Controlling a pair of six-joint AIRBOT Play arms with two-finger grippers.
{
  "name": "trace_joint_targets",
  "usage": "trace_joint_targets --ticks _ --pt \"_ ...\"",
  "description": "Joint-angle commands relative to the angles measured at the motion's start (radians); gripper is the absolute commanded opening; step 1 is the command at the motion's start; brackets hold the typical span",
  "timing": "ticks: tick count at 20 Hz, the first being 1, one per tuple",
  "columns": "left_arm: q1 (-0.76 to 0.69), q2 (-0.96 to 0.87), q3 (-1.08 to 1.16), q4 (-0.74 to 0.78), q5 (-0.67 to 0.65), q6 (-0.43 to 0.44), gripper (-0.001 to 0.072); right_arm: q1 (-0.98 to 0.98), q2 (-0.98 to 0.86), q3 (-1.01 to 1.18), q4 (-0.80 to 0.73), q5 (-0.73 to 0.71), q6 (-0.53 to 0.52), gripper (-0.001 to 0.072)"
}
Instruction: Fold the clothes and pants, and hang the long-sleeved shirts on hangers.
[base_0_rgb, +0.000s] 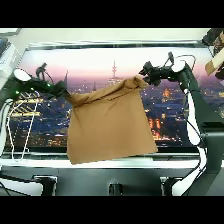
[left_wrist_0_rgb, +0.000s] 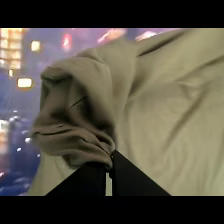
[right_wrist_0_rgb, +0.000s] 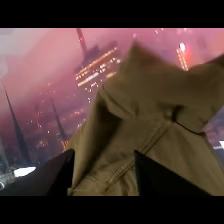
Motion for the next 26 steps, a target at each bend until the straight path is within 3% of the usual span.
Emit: trace_joint_targets --ticks 1,2,4,7,10,16,26 --pt "-0.018 -0.062 -0.005 0.011 0.027 0.003 0.002 -0.09 0.008 -0.001 0.057 0.187 -0.148 0.0507" --pt "-0.016 -0.06 -0.005 0.011 0.024 0.004 0.0021 -0.146 0.038 -0.002 0.038 0.305 -0.227 0.0543" --pt "-0.016 -0.059 -0.005 0.011 0.01 0.004 0.0021 -0.254 0.092 -0.004 -0.069 0.541 -0.325 0.0544" --pt "-0.016 -0.059 -0.005 0.01 -0.008 0.004 0.0021 -0.389 0.17 -0.077 -0.243 0.726 -0.372 0.0542" --pt "-0.016 -0.059 -0.005 0.007 -0.013 0.004 0.0021 -0.48 0.277 -0.33 -0.217 0.737 -0.38 0.0542" --pt "-0.018 -0.059 -0.005 0.007 -0.016 0.005 0.0021 -0.486 0.447 -0.87 -0.167 0.627 -0.521 0.0542" --pt "-0.018 -0.059 -0.005 0.007 -0.016 0.004 0.0021 -0.486 0.568 -1.236 -0.107 0.464 -0.647 0.0542"
